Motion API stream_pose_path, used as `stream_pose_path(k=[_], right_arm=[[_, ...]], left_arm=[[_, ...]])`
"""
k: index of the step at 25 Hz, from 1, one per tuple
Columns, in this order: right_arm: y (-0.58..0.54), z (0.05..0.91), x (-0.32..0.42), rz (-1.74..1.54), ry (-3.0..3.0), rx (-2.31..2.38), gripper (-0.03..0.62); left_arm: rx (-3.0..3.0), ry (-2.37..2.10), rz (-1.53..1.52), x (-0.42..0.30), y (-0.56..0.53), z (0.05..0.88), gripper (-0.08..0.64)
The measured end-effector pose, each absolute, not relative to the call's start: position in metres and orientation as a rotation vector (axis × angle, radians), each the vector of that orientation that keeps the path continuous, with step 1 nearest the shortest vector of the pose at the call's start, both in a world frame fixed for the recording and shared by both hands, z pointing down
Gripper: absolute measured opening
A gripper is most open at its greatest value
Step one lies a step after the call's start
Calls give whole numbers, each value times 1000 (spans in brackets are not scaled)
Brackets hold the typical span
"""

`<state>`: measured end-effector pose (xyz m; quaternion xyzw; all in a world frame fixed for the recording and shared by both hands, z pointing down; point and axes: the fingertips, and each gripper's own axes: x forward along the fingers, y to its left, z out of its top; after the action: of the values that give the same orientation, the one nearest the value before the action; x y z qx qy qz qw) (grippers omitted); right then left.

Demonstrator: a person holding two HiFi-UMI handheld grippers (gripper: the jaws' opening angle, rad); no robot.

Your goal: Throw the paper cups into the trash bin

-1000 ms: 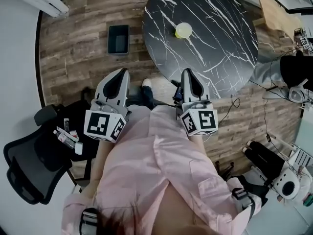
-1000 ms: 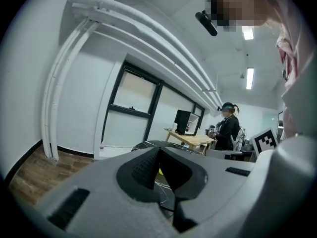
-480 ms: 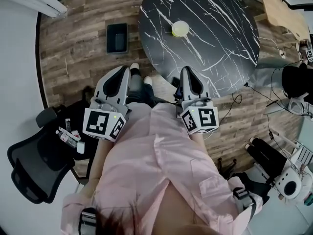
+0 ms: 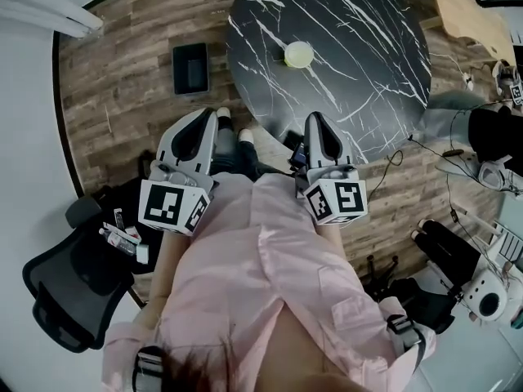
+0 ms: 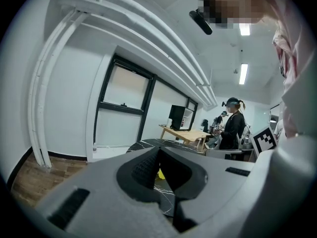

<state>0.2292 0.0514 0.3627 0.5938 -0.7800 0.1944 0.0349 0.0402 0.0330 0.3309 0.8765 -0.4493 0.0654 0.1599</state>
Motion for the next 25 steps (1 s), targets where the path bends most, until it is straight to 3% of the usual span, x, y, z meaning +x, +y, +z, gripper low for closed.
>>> stream_pose_path(k=[25], right_arm=[[6, 347, 217, 576, -2144, 2190, 32]], left_arm=[[2556, -1153, 129, -34, -48, 327, 15]])
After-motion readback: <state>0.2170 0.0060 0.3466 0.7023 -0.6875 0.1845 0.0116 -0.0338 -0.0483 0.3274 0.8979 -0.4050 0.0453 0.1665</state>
